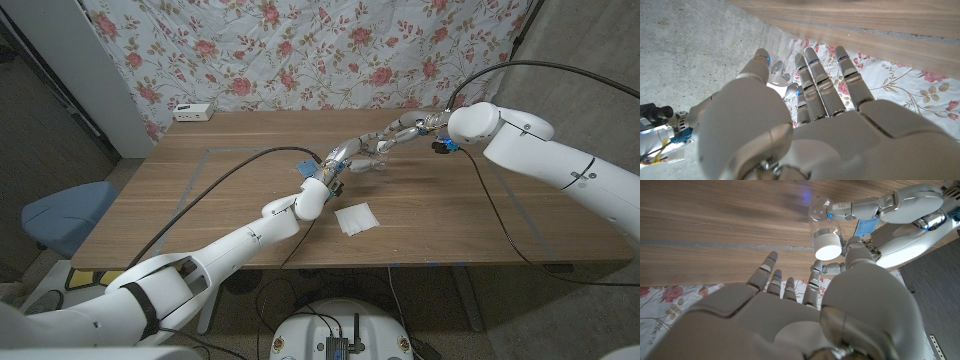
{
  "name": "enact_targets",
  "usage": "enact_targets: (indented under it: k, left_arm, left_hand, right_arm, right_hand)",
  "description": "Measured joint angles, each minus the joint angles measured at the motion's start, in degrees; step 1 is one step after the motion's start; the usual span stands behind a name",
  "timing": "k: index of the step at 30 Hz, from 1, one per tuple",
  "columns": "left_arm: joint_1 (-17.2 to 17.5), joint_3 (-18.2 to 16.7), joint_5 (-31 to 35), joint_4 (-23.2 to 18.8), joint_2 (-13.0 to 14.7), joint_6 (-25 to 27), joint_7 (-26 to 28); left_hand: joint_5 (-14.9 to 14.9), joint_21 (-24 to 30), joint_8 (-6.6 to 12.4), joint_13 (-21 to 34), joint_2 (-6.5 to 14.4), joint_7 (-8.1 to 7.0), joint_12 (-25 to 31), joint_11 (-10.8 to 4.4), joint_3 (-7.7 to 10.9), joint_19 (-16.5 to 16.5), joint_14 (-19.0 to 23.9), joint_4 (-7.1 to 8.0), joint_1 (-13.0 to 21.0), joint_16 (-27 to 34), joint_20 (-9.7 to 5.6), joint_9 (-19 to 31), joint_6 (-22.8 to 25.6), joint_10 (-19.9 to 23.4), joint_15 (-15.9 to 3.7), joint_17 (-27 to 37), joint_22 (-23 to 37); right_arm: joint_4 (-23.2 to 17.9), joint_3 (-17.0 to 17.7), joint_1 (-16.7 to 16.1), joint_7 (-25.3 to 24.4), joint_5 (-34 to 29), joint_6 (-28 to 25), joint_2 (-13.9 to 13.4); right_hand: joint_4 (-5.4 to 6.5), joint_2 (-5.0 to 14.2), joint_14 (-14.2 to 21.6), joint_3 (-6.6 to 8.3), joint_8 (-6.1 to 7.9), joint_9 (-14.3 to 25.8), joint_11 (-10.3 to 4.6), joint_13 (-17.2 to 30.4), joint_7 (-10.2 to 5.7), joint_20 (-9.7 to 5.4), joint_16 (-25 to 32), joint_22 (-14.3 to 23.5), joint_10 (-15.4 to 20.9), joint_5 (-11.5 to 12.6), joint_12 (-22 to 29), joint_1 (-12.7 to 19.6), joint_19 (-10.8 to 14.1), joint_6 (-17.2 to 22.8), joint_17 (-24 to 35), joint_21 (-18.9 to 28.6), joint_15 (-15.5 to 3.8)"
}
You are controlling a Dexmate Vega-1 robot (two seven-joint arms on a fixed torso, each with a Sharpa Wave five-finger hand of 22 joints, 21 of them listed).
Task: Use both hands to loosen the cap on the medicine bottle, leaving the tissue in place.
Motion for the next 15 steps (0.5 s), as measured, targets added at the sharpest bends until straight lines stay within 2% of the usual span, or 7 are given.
enact_targets:
  k: [11, 15]
  left_arm:
    - [0.3, -0.1, 0.1, -0.4, 0.2, 0.1, 0.0]
    - [0.3, -0.1, 0.1, -0.6, 0.2, 0.1, 0.0]
  left_hand:
    - [-0.1, 0.0, 0.00, 0.0, 0.0, 0.01, -0.1, 0.10, 0.00, -0.1, 0.0, 0.00, 0.0, 0.0, 0.08, 0.0, 0.0, 0.1, 0.00, 0.0, 0.0]
    - [-0.1, 0.0, 0.00, 0.0, 0.0, 0.01, -0.1, 0.09, -0.01, -0.1, 0.0, -0.01, 0.0, 0.0, 0.08, 0.0, 0.0, 0.1, 0.00, 0.0, 0.0]
  right_arm:
    - [-0.7, -0.7, 0.4, -0.3, -1.3, -1.9, 0.0]
    - [-0.7, -0.7, 0.4, -0.5, -1.6, -2.2, 0.0]
  right_hand:
    - [-0.16, -0.44, 0.4, -0.64, 1.33, 0.4, 0.71, 0.0, 1.19, -0.26, 0.0, 0.0, 0.7, 0.0, 0.0, -0.7, 0.9, 2.5, 0.0, 0.0, 0.01]
    - [-0.16, -0.44, 1.0, -0.64, 1.87, 0.5, 1.02, 0.0, 0.74, -0.41, 0.4, 0.0, 1.0, 0.3, 0.4, -0.7, 1.0, 3.7, 0.0, 0.4, -0.11]
